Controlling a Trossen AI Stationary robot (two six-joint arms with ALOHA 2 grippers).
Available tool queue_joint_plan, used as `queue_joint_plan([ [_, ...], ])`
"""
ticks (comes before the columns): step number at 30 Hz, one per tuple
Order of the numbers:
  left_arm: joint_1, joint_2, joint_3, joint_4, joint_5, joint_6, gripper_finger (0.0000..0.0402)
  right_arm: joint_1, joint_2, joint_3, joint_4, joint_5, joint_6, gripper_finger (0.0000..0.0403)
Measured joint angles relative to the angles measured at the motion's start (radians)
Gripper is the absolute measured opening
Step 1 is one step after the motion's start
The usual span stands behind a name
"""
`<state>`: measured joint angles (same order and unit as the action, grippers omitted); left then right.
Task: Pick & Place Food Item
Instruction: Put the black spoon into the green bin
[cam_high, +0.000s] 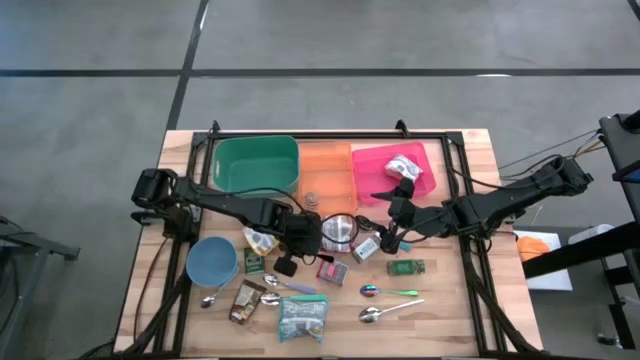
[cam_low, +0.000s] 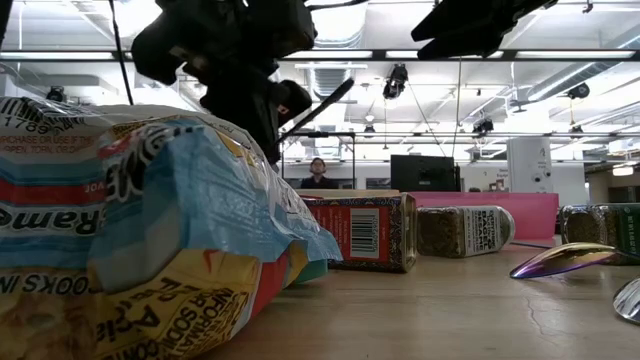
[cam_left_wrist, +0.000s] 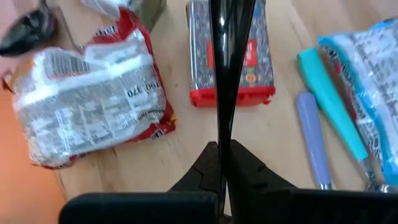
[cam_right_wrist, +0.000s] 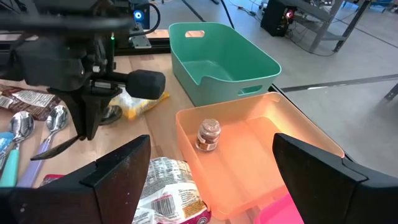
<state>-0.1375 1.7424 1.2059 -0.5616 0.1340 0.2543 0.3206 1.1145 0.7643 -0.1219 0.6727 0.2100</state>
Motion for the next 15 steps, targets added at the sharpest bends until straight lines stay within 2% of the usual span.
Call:
queue_joint_plan([
  [9, 0.013, -0.080, 0.015, -0.020, -0.013, 0.010, 0.0001, 0.000, 0.000, 0.000, -0.002, 0.000, 0.000, 0.0333],
  [12, 0.031, -0.133, 0.024, -0.100, -0.133, 0.010, 0.0001, 0.000, 0.000, 0.000, -0.002, 0.000, 0.000, 0.0333],
  [15, 0.060, -0.194, 0.025, -0.194, -0.375, -0.010, 0.0001, 0.000, 0.000, 0.000, -0.002, 0.000, 0.000, 0.0333],
])
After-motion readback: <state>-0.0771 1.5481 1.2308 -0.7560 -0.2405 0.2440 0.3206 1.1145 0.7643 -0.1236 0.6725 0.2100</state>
